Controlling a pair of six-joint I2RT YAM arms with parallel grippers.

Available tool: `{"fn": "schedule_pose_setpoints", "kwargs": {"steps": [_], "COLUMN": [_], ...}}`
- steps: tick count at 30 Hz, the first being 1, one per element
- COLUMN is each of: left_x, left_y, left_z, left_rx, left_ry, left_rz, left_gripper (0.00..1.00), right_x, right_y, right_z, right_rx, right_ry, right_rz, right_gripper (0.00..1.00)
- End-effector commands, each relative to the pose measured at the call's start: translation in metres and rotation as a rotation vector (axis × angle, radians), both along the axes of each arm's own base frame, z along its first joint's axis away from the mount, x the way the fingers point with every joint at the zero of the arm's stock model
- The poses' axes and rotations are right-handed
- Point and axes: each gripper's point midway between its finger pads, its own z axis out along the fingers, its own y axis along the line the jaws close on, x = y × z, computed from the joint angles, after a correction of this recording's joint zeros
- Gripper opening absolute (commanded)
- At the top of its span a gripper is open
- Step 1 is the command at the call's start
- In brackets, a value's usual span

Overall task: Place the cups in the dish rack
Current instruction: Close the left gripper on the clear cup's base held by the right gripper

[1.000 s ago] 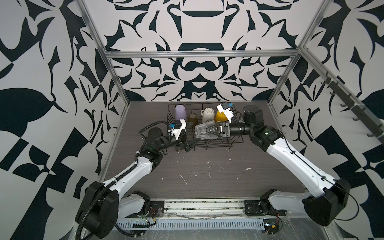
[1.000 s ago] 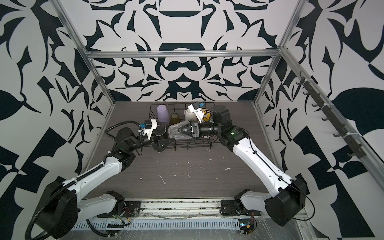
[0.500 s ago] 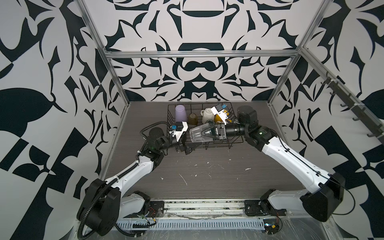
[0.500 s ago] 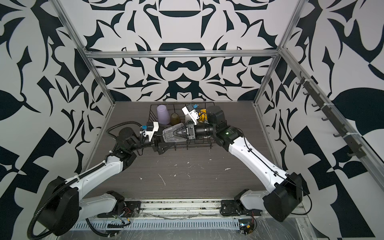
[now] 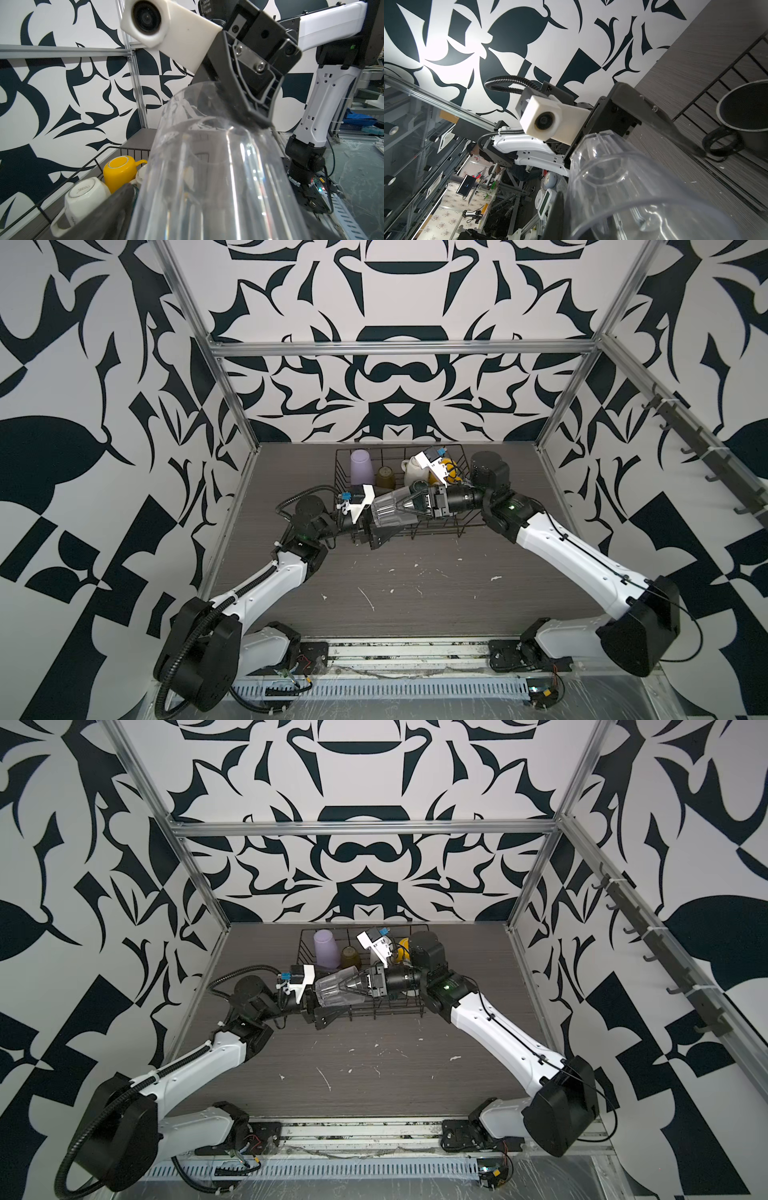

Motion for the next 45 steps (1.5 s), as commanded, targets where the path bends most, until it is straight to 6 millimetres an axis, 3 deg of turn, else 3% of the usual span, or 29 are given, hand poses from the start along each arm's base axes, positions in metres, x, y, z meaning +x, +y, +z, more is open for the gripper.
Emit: {"fn": "schedule_pose_setpoints", "kwargs": {"steps": [1,22,40,45], "left_x": [-0.005,-0.019,-0.022,-0.024], "left_y": [0.002,0.0,0.0,-0.002], "left_z": [0.01,0.013,0.012,0.014], "left_rx": [-0.03,-0.042,-0.041,-0.031], "left_ry": [-0.044,-0.063,-0.065,-0.042], "left_rz": [-0.012,-0.077,-0.098,-0.124], "left_gripper": [0.99,0.86,0.86,0.63], "right_x": [-0.014,-0.012,-0.014,-0.012], "right_y": [0.001,0.007,0.008,0.009], "right_z": [0.023,0.021,0.024,0.022], "right_rx": [0.079,0.112,0.137,0.136], "right_ry": [-0.053,-0.017,-0.004,0.004], "right_rz": [0.065,0.079,0.093,0.09], "right_gripper": [0.0,0.0,0.0,0.0]}}
